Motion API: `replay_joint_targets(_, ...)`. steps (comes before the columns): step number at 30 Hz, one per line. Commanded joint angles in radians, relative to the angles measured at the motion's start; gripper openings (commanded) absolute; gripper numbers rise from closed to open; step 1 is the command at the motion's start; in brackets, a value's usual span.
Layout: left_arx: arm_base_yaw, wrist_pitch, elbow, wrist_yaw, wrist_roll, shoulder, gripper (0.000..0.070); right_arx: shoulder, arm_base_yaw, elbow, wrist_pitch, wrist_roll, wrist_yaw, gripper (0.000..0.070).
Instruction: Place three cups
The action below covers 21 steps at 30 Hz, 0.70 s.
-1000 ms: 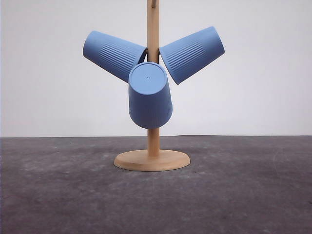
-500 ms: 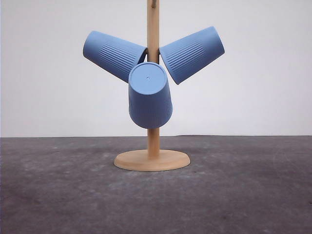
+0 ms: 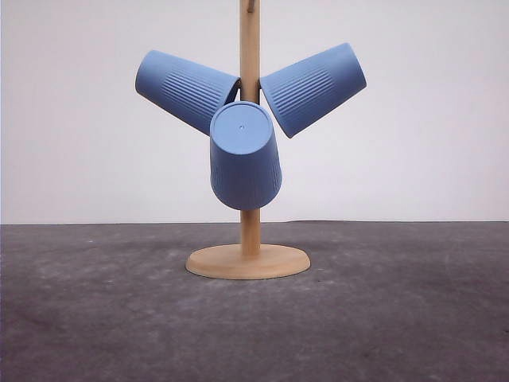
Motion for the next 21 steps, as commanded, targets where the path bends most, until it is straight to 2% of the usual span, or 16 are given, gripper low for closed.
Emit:
replay_joint_targets(1, -0.001, 0.008, -0.014, -0.004, -0.008, 0.0, 0.0, 0.003, 0.003, 0.008, 0.01, -0.003, -0.001, 0.0012)
replay_joint_targets(11, -0.001, 0.008, -0.014, -0.004, -0.008, 0.0, 0.0, 0.003, 0.003, 0.008, 0.01, -0.003, -0.001, 0.0012)
replay_joint_targets(14, -0.001, 0.008, -0.014, -0.004, -0.008, 0.0, 0.0, 0.002, 0.001, 0.007, 0.011, -0.035, 0.006, 0.0012)
replay_joint_targets(16, -0.001, 0.008, -0.014, -0.004, -0.008, 0.0, 0.0, -0.007, -0.004, -0.009, 0.013, -0.008, -0.003, 0.0012)
replay_joint_targets(18, -0.001, 0.008, -0.014, -0.004, -0.008, 0.0, 0.0, -0.048, -0.014, -0.086, 0.055, 0.019, -0.001, 0.0012)
replay_joint_targets(21, -0.001, 0.008, -0.014, -0.004, -0.008, 0.0, 0.0, -0.17, -0.04, -0.296, 0.226, 0.055, 0.003, 0.0012)
